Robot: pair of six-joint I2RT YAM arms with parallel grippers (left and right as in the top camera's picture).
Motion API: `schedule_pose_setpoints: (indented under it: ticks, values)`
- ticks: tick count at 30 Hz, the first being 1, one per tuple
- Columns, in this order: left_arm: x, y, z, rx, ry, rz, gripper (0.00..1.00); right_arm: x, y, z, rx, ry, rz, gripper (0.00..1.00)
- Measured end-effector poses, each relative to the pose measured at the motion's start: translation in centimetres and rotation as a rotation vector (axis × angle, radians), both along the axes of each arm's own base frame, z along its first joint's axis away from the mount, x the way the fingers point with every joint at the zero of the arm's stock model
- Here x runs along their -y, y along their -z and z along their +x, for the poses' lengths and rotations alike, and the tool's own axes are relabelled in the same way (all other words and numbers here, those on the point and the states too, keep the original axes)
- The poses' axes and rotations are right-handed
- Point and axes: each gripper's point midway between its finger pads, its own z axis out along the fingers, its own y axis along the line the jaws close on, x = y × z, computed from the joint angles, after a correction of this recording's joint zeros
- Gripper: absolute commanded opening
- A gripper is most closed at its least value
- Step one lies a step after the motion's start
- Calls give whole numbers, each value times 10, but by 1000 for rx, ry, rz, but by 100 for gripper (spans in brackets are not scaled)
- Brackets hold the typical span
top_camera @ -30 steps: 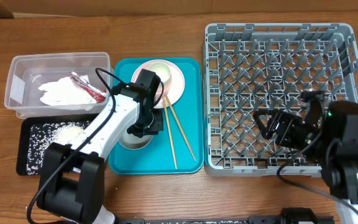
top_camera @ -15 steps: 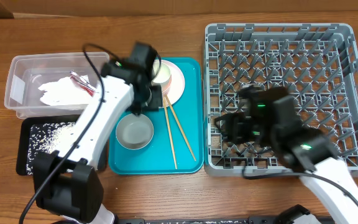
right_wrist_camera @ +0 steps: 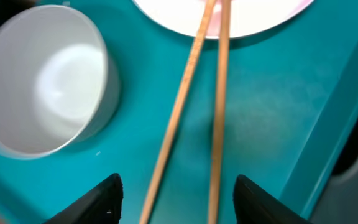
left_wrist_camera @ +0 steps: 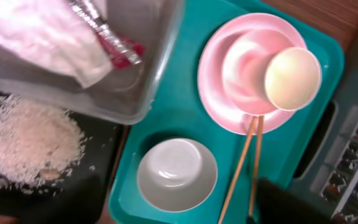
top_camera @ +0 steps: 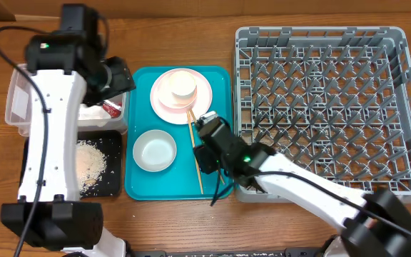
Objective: Sort waste into correct bins and load items into the dishwasher
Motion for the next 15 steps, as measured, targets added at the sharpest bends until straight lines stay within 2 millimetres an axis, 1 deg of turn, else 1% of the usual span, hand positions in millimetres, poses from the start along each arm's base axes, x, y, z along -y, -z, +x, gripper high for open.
schedule_pose_setpoints:
  ticks: [2, 4, 9, 15]
  values:
    - [-9, 1, -2, -10, -25, 0, 100, -2, 6, 6, 12, 11, -4, 48]
    - [-13, 3, -3, -17, -36, -1, 100, -6, 9, 10, 25, 14, 5, 45]
    - [-14, 8, -6, -35, -39, -2, 100, -11, 18, 13, 22, 9, 10, 39]
    - [-14, 8, -6, -35, -39, -2, 100, -22, 22, 16, 28, -3, 42, 38]
